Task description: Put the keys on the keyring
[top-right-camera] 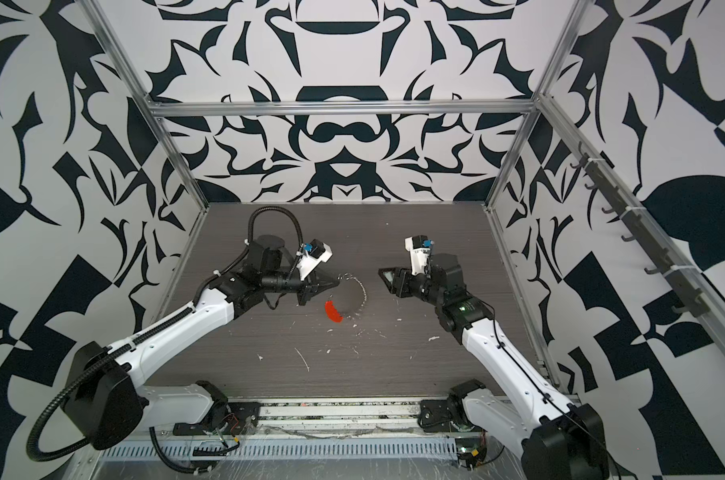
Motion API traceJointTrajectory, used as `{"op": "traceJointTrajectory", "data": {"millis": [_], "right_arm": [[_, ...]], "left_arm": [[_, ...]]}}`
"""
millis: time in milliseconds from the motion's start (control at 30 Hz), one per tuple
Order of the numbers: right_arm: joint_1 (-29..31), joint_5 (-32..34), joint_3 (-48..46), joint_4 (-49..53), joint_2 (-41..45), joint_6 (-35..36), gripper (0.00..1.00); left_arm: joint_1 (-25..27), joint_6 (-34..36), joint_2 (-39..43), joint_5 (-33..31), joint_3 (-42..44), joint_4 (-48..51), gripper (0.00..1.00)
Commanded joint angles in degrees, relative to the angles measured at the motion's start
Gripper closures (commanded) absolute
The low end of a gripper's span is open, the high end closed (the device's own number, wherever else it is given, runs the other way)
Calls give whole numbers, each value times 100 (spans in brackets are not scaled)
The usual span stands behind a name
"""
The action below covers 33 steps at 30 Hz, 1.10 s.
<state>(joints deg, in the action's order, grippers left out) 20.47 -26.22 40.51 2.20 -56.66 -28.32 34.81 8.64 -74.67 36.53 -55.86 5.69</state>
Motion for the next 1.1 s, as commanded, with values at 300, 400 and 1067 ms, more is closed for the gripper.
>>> {"op": "traceJointTrajectory", "data": {"millis": [300, 400, 1067], "right_arm": [[467, 21, -66, -478, -472, -392, 43], [467, 1078, -144, 273, -630, -375, 42], [466, 1564, -1380, 588, -718, -585, 39]], "left_arm": [[-44, -537, -50, -293, -114, -692, 100], [-44, -675, -107, -1852, 49, -491, 100], [2170, -4751, -1391, -4648, 584, 1528, 80]]}}
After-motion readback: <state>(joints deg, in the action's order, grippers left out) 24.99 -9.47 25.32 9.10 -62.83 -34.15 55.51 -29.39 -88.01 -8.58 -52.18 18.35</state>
